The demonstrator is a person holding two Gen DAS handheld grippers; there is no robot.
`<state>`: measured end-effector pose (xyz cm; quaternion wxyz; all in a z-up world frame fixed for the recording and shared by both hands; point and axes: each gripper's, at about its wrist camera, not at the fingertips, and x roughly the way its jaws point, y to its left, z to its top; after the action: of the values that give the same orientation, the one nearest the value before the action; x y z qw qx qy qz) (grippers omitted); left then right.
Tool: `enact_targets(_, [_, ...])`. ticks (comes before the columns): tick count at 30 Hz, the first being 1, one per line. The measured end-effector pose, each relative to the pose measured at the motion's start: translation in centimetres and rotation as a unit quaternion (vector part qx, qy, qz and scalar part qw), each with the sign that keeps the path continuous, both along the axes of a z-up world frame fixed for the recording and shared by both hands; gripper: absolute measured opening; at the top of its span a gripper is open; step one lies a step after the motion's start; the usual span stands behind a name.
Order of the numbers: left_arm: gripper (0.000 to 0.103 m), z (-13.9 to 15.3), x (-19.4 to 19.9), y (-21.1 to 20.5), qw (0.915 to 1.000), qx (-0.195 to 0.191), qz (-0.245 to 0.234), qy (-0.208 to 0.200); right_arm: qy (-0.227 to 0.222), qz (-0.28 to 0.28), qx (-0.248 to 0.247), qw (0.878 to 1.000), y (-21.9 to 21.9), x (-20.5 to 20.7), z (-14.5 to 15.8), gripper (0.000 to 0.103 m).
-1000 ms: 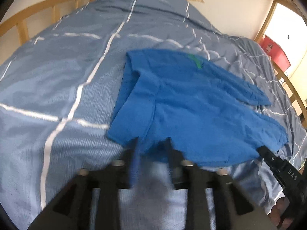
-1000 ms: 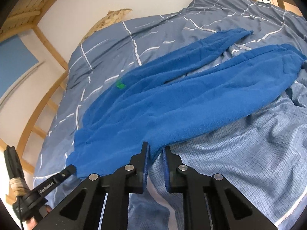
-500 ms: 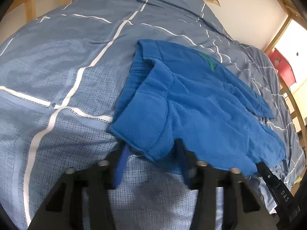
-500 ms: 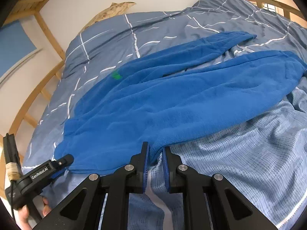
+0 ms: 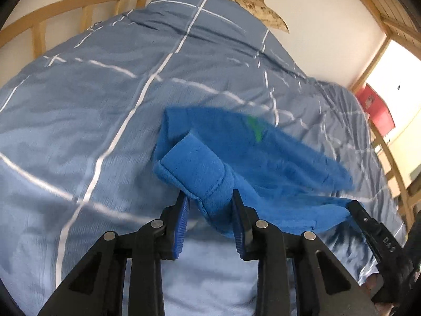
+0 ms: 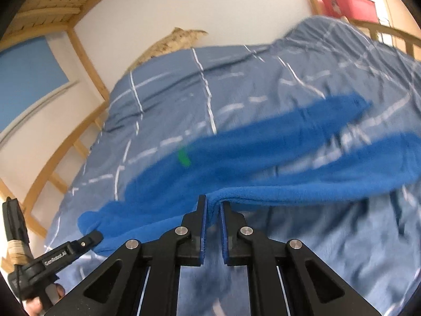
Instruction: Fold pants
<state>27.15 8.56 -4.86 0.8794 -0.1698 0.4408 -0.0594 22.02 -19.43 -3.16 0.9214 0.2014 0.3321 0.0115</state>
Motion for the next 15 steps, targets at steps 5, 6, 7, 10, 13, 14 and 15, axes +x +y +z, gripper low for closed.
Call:
enact_targets(5, [0.03, 2.1, 4.7, -0.7, 0.9999, -0.003, 0.013, 0.002, -0.002, 0.018, -0.039, 0.999, -0.1, 5.7, 2.6, 0.01])
enact_targets(6, [0.03, 2.2, 5.9, -0.7, 0.9997, -0.007, 0.018, 0.011, 0.003, 0.023, -0.046, 0.999, -0.1, 7.1, 2.8, 0.01])
enact_targets(7, [0.03, 2.2, 7.0, -0.7, 0.9995, -0.009, 0.021, 0.02, 0.007, 0.027, -0.05, 0.998, -0.2, 8.2, 2.9, 0.01])
enact_targets(10, [0.03, 1.6, 10.5, -0.9, 0.9985, -0.006, 0.03, 0.046, 0.027, 0.038, -0.061, 0.997, -0.3, 11.8, 2.5, 0.01])
enact_targets(13, [0.03, 0.4, 13.0, -1.4, 0.9977, 0.008, 0.03, 0.061, 0.047, 0.049, -0.068, 0.995, -0.3, 15.1, 1.4, 0.01])
enact_targets(14, [0.031, 0.0, 13.6, -1.5, 0.9974, 0.009, 0.03, 0.065, 0.057, 0.053, -0.07, 0.995, -0.4, 16.3, 0.8, 0.01])
enact_targets(15, [0.031, -0.6, 14.5, -1.6, 0.9969, 0.011, 0.031, 0.072, 0.064, 0.053, -0.07, 0.994, -0.4, 17.1, 0.3, 0.01])
